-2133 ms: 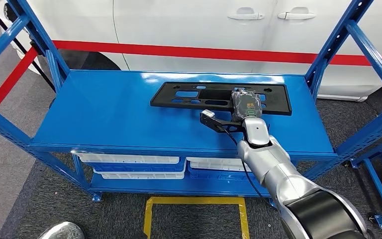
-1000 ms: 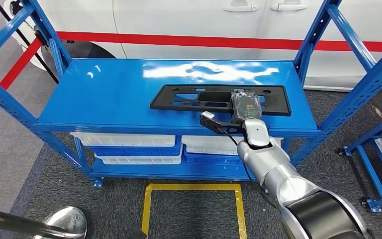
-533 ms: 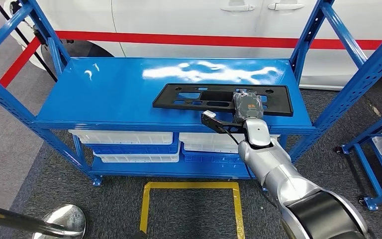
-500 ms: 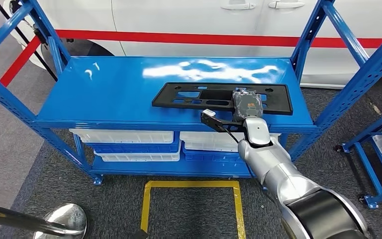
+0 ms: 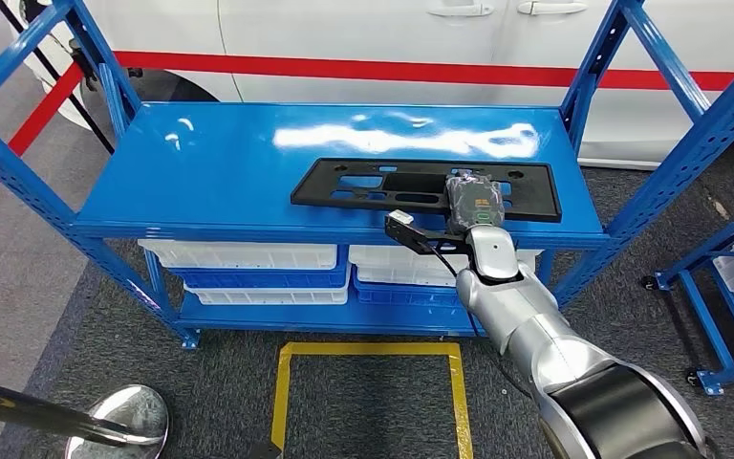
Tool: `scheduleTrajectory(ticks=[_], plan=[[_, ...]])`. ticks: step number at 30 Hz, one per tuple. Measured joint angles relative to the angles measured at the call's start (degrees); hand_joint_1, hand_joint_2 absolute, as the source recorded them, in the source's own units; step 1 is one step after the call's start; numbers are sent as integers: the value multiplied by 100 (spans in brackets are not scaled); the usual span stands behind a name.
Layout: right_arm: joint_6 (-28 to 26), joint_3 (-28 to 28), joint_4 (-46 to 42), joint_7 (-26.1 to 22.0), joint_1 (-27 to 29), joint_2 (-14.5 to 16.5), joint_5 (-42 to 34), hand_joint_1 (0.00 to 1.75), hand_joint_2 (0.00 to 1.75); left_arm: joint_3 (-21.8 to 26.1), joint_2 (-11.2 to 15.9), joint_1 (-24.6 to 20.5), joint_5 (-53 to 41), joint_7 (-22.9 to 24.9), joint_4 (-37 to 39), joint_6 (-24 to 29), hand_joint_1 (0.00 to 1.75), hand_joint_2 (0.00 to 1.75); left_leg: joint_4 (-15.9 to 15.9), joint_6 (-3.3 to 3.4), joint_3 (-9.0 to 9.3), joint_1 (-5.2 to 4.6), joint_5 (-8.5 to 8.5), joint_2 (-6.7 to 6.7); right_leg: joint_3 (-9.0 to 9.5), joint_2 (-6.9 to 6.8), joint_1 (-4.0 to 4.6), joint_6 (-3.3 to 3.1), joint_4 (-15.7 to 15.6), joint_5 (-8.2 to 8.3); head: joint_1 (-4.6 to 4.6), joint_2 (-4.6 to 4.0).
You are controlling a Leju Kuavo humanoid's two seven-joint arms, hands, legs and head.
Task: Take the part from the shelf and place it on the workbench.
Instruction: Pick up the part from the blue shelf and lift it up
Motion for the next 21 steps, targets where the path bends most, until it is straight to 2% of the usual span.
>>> scheduleTrajectory(ticks=[2,4,7,8,9,10,12,14,16,18,19,21], plan=[[-1,0,1,14,9,-2,0,175,175,-4,2,3,5,2,0,0,0,175,10,-51,-18,8,1,-2,-15,0,-13,-71,-28,44,1,0],[-1,0,0,18,0,-2,0,175,175,-7,4,4,7,3,0,0,0,175,246,-115,-120,20,-190,-4,-21,-5,-40,-146,-70,92,0,0],[-1,0,0,17,3,2,0,175,175,-13,5,6,9,1,0,0,0,175,1273,-197,-536,56,-742,-3,-58,-11,-40,-193,-79,128,-2,0],[-1,0,1,18,12,2,1,175,175,-15,5,8,10,0,0,0,0,175,1516,-206,-627,61,-818,-3,-73,-12,-37,-194,-72,134,-2,0],[-1,0,1,19,20,2,1,175,175,-18,5,9,12,0,0,0,0,175,1552,-205,-620,63,-785,-2,-84,-13,-36,-193,-64,139,-2,0],[-1,0,1,19,25,2,2,175,175,-21,5,9,13,0,0,0,0,175,1375,-192,-507,63,-657,-3,-90,-11,-34,-189,-57,143,-3,0],[0,0,1,21,18,3,2,175,175,-28,8,7,13,1,0,1,0,175,605,-132,-82,53,-315,-6,-92,-7,-27,-172,-52,153,-2,0],[2,0,1,16,0,3,-3,175,175,-37,12,5,14,0,0,2,0,175,45,-75,192,24,-162,-12,-115,-3,-20,-121,-57,182,-2,0],[5,0,1,-12,-1,4,-14,175,175,-47,14,8,16,-1,0,2,0,175,-70,-39,210,0,-148,-15,-136,-2,-23,-47,-86,226,-2,0],[9,0,1,-43,3,4,-18,175,175,-63,8,12,23,-2,0,2,0,175,-154,21,221,30,-80,-5,-157,-5,-22,17,-61,188,0,0],[10,0,1,-50,-4,3,-17,175,175,-70,5,10,29,-2,0,2,0,175,-203,57,228,44,-39,2,-209,-3,-17,39,59,87,1,0],[12,0,2,-53,-15,2,-18,175,175,-80,1,4,38,-2,0,1,0,175,-243,98,214,48,7,10,-457,2,-13,66,648,-284,3,0]])
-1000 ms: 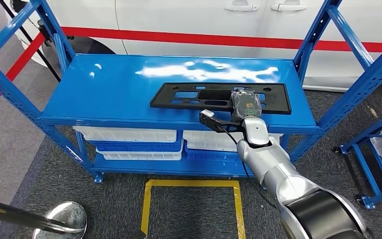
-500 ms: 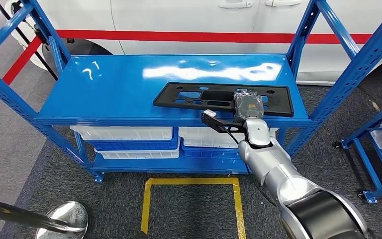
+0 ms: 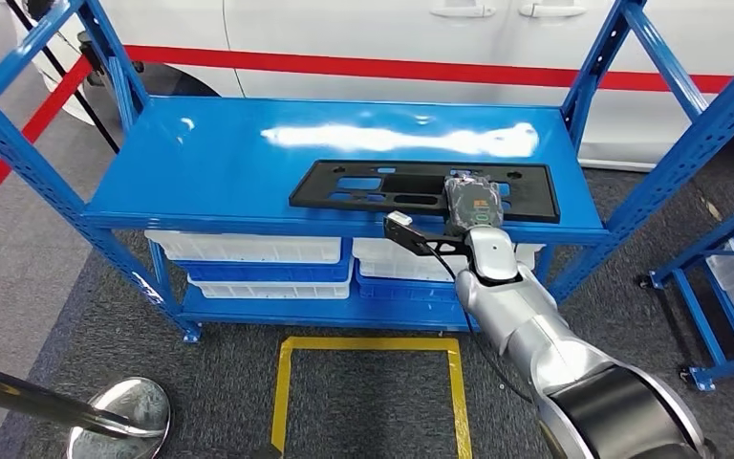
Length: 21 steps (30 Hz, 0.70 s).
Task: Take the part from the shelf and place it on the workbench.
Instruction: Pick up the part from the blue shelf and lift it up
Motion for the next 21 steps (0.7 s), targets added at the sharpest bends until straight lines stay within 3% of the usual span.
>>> scheduleTrajectory(ticks=[2,3,7,8,12,15,17,19,20,21], plan=[[2,0,1,0,23,-1,-1,175,175,-4,0,6,2,0,0,-1,0,175,18,11,-34,-8,8,2,-283,-1,-9,22,690,-310,-1,0],[2,0,2,0,37,-1,-1,175,175,-4,0,9,2,0,0,-1,0,175,26,13,-43,-10,9,2,-360,-2,-13,29,883,-374,-2,0],[3,0,2,0,56,0,1,175,175,-5,0,12,2,0,0,0,0,175,41,14,-54,-10,10,0,-372,-3,-21,35,943,-352,-2,0],[3,0,2,-1,62,-1,0,175,175,-6,0,12,2,0,0,0,0,175,52,13,-60,-10,9,-3,-320,-4,-25,35,857,-285,-1,0],[3,0,0,2,20,1,-3,175,175,-16,-1,4,7,3,0,-1,0,175,207,-110,-166,-39,-21,-17,474,2,4,-59,-672,308,-2,0],[2,0,-1,20,11,2,-11,175,175,-25,3,9,9,4,0,-1,0,175,350,-201,-243,-28,-139,-24,452,-5,-22,-168,-741,388,-4,0],[2,0,-1,31,-2,7,-14,175,175,-25,3,10,9,4,0,0,0,175,899,-268,-466,-3,-494,-23,432,-15,-39,-225,-766,427,-5,0],[3,0,-1,44,7,10,-14,175,175,-25,3,11,12,4,0,4,0,175,1643,-314,-759,20,-832,-21,393,-22,-38,-240,-760,451,-4,0],[3,0,-1,51,17,10,-13,175,175,-26,3,11,14,5,0,9,0,175,1819,-324,-815,27,-870,-21,376,-24,-37,-236,-753,462,-4,0],[3,0,-1,59,27,10,-13,175,175,-26,4,12,16,8,0,15,0,175,1770,-328,-761,32,-797,-21,361,-25,-39,-228,-746,473,-4,0]])
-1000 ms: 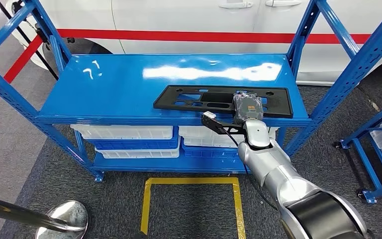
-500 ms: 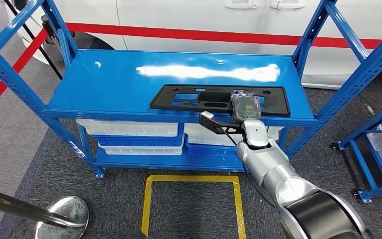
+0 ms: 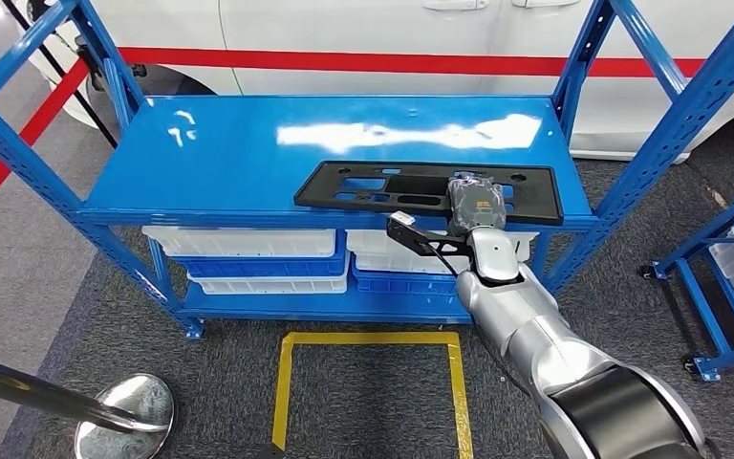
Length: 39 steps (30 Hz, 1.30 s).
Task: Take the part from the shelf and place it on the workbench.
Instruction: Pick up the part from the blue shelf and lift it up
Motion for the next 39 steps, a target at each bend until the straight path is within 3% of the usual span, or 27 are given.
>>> scheduleTrajectory(ticks=[2,4,5,8,10,13,14,15,16,18,20,23,24,25,26,28,29,30,31,32,33,35,37,39], plan=[[-2,0,0,10,4,0,0,175,175,-1,1,-1,3,7,0,14,0,175,-694,18,394,6,343,0,-17,2,-5,21,18,18,0,0],[-4,0,0,21,-18,-1,0,175,175,-3,2,-7,5,10,0,25,0,175,-1374,56,749,-14,548,-7,-48,10,6,71,28,48,1,0],[-4,0,0,25,-27,-1,0,175,175,-5,3,-9,7,10,0,30,0,175,-1524,82,809,-27,571,-12,-69,13,12,107,25,71,1,0],[-6,0,0,29,-23,-3,0,175,175,-10,0,-3,7,19,0,41,0,175,-1592,195,775,-37,647,-12,-110,15,9,224,15,114,2,0],[-7,0,0,34,-25,-11,-1,175,175,-13,-5,-5,8,26,0,45,0,175,-1648,291,739,-23,736,6,-195,16,4,266,226,-114,7,0],[-6,0,1,46,-17,-20,-2,175,175,-16,-6,-10,8,31,0,52,0,175,-1640,366,599,-45,838,19,-544,21,2,297,1270,-804,10,0],[-6,0,2,51,-2,-21,-2,175,175,-16,-6,-8,9,35,0,54,0,175,-1624,373,539,-55,870,19,-600,21,3,304,1534,-919,11,0],[-6,0,2,56,11,-22,-3,175,175,-16,-6,-7,9,39,0,54,0,175,-1607,374,484,-65,897,18,-552,20,3,302,1574,-907,11,0],[-7,0,2,59,18,-24,-3,175,175,-16,-6,-6,10,43,0,54,0,175,-1589,369,433,-71,923,15,-390,20,5,288,1391,-804,11,0],[-8,0,1,62,4,-24,-4,175,175,-16,-7,-6,13,51,0,54,0,175,-1549,343,349,-84,972,10,129,20,26,228,623,-568,10,0],[-10,0,0,63,-12,-25,-4,175,175,-18,-10,-8,16,60,0,54,0,175,-1531,287,307,-88,1031,11,435,23,70,172,99,-445,9,0],[-11,0,1,69,-18,-30,-4,175,175,-19,-16,-11,20,66,0,54,0,175,-1551,182,275,-77,1115,7,407,13,90,93,-5,-341,13,0],[-11,0,1,72,-21,-29,-4,175,175,-19,-17,-9,21,68,0,54,0,175,-1512,148,238,-75,1047,2,375,3,71,44,-33,-286,11,0],[-11,0,1,75,-22,-27,-4,175,175,-19,-17,-6,21,71,0,55,0,175,-1418,117,189,-72,912,-4,338,-7,47,-8,-61,-224,8,0],[-10,0,1,76,-23,-24,-4,175,175,-19,-17,-6,23,72,0,55,0,175,-1178,82,103,-58,667,-7,280,-16,26,-48,-81,-155,5,0],[-10,0,2,78,-18,-20,-4,175,175,-19,-17,-13,28,74,0,56,0,175,-481,14,-87,-21,171,-8,136,-18,22,-75,-81,-41,1,0],[-10,0,2,79,-9,-20,-4,175,175,-19,-17,-17,34,74,0,57,0,175,-141,-20,-143,2,19,-6,53,-20,20,-68,-77,19,1,0],[-10,0,2,79,0,-20,-4,175,175,-19,-16,-19,39,75,0,58,0,175,33,-46,-128,21,3,-5,-20,-22,17,-58,-71,71,1,0],[-10,0,2,79,7,-20,-4,175,175,-19,-15,-20,44,76,0,60,0,175,20,-70,-15,41,96,-4,-100,-23,11,-43,-62,125,1,0],[-10,0,2,79,8,-20,-4,175,175,-19,-13,-22,46,77,0,62,0,175,-219,-84,208,58,245,-3,-174,-23,4,-21,-50,177,1,0],[-10,0,2,79,2,-20,-4,175,175,-19,-10,-28,47,78,0,65,0,175,-579,-89,491,70,352,-4,-238,-22,-2,6,-33,224,0,0],[-11,0,1,79,-20,-22,-4,175,175,-19,-7,-48,48,73,0,68,0,175,-1353,-49,1022,59,372,-17,-336,-21,-2,79,-9,324,3,0],[-13,0,0,75,-27,-25,-4,175,175,-20,-8,-57,47,66,0,68,0,175,-1657,31,1163,25,321,-31,-372,-26,0,153,-40,439,6,0],[-11,0,3,66,-8,-29,-5,175,175,-21,-8,-48,46,62,0,66,0,175,-1688,123,1083,25,429,-18,-395,-21,-4,223,-83,501,5,0]])
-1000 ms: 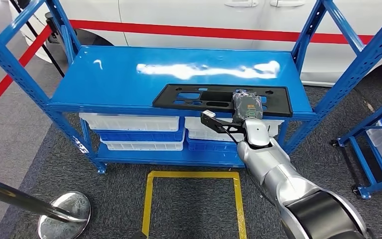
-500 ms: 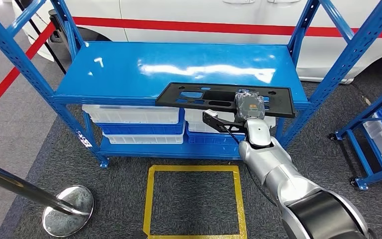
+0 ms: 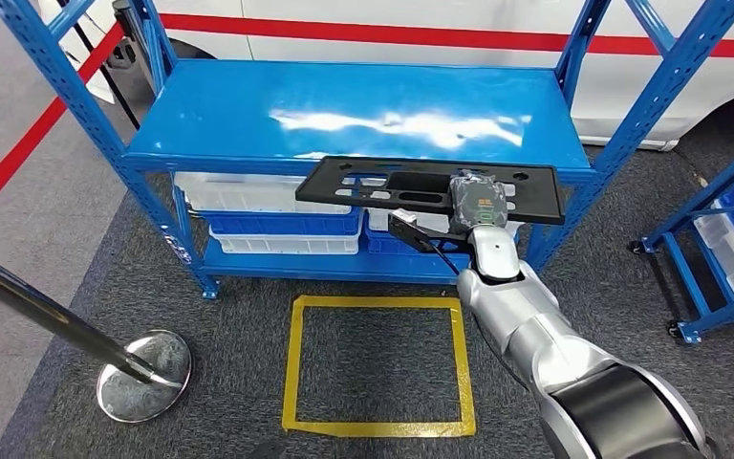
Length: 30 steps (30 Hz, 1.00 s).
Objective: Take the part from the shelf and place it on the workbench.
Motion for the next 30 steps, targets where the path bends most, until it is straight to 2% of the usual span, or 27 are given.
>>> scheduleTrajectory(ticks=[1,2,4,5,6,7,8,9,10,11,12,13,15,16,17,19,20,21,22,23,24,25,26,27,28,30], plan=[[1,0,4,-4,10,-5,-3,175,175,0,0,4,-1,-1,0,-1,0,175,-19,58,-46,7,71,12,-31,8,-6,27,54,-101,2,0],[1,0,8,-5,17,-10,-7,175,175,0,0,5,-1,-1,0,-2,0,175,-40,110,-104,13,148,25,-87,16,-10,46,217,-317,3,0],[1,0,13,-5,20,-16,-16,175,175,-1,0,-1,-1,-2,0,-2,0,175,-42,177,-258,2,288,35,-252,28,-21,65,865,-931,5,0],[1,0,13,-5,22,-16,-21,175,175,-2,0,-3,-1,-1,0,-2,0,175,-34,186,-355,-11,357,37,-331,31,-21,74,1257,-1156,4,0],[1,0,14,-6,27,-16,-27,175,175,-2,0,-3,-2,-1,0,-2,0,175,-24,187,-451,-21,421,38,-365,32,-21,80,1557,-1248,4,0],[-1,0,15,-9,35,-16,-33,175,175,-2,0,-2,-8,-1,0,-1,0,175,-6,183,-554,-28,485,38,-312,33,-21,80,1694,-1187,2,0],[-3,0,16,-15,45,-16,-41,175,175,-3,0,-2,-16,-2,0,0,0,175,19,174,-656,-32,543,39,-154,32,-21,71,1625,-1032,3,0],[-5,0,16,-23,52,-16,-49,175,175,-5,0,-3,-25,-4,0,1,0,175,51,160,-741,-33,592,38,104,32,-19,52,1361,-881,3,0],[-11,0,15,-36,54,-17,-59,175,175,-7,0,-3,-32,-7,0,3,0,175,89,138,-822,-42,637,34,425,32,-5,24,958,-842,4,0],[-19,0,11,-46,53,-18,-71,175,175,-11,0,-1,-36,-11,0,4,0,175,118,108,-874,-47,677,33,696,32,10,-5,583,-893,2,0],[-32,0,8,-58,50,-21,-85,175,175,-15,0,-1,-36,-15,0,5,0,175,133,73,-903,-49,718,34,873,35,30,-34,299,-980,2,0],[-47,0,5,-69,47,-27,-104,175,175,-21,0,-2,-35,-18,0,6,0,175,128,35,-920,-49,768,36,949,37,52,-64,142,-1051,1,0],[-75,0,3,-97,46,-46,-154,175,175,-36,2,-1,-32,-21,0,7,0,175,102,-38,-938,-42,833,35,900,30,50,-141,81,-968,3,0],[-85,0,3,-116,45,-56,-185,175,175,-41,3,3,-27,-23,0,10,0,175,143,-69,-973,-37,759,29,861,22,37,-193,62,-901,1,0],[-93,-2,1,-144,46,-65,-225,175,175,-45,5,9,-22,-25,0,15,0,175,290,-98,-1032,-34,571,24,806,15,21,-242,36,-823,-1,0],[-107,-16,-2,-205,48,-87,-320,175,175,-51,8,16,1,-32,0,33,0,175,902,-147,-1208,-21,7,22,661,12,15,-300,22,-680,-7,0],[-111,-27,-3,-234,53,-105,-364,175,175,-56,8,17,11,-36,0,41,0,175,1273,-167,-1281,-18,-213,22,577,11,19,-307,25,-614,-8,0],[-113,-39,-3,-255,60,-126,-397,175,175,-63,9,18,21,-39,0,50,0,175,1556,-181,-1304,-17,-302,22,495,9,23,-304,30,-551,-8,0],[-113,-52,-3,-269,67,-148,-417,175,175,-72,9,19,24,-40,0,55,0,175,1676,-185,-1246,-16,-262,23,411,8,25,-297,37,-491,-9,0],[-114,-64,-3,-277,73,-168,-429,175,175,-80,10,20,26,-42,0,57,0,175,1623,-180,-1107,-16,-145,23,331,7,26,-286,45,-433,-9,0],[-115,-80,-5,-281,76,-184,-439,175,175,-87,13,20,28,-44,0,58,0,175,1368,-159,-864,-18,-8,21,259,9,27,-273,54,-378,-10,0],[-117,-96,-12,-282,78,-196,-447,175,175,-89,16,16,30,-46,-1,60,0,175,987,-126,-559,-23,51,20,200,11,29,-255,62,-330,-10,0],[-122,-112,-20,-282,78,-211,-455,175,175,-90,20,12,34,-49,-1,62,0,175,572,-91,-266,-35,34,17,159,11,33,-232,70,-285,-9,0],[-133,-128,-28,-284,78,-226,-467,175,175,-92,22,8,42,-53,-2,67,0,175,249,-58,-51,-51,-4,13,134,10,35,-202,65,-236,-8,0],[-147,-143,-36,-288,79,-239,-481,175,175,-94,24,6,50,-58,-2,71,0,175,53,-30,61,-68,-53,10,120,8,33,-168,52,-186,-7,0],[-182,-175,-37,-302,84,-273,-513,175,175,-99,24,11,60,-63,-2,74,0,175,-49,38,48,-73,17,15,102,8,29,-93,9,-99,-6,0]])
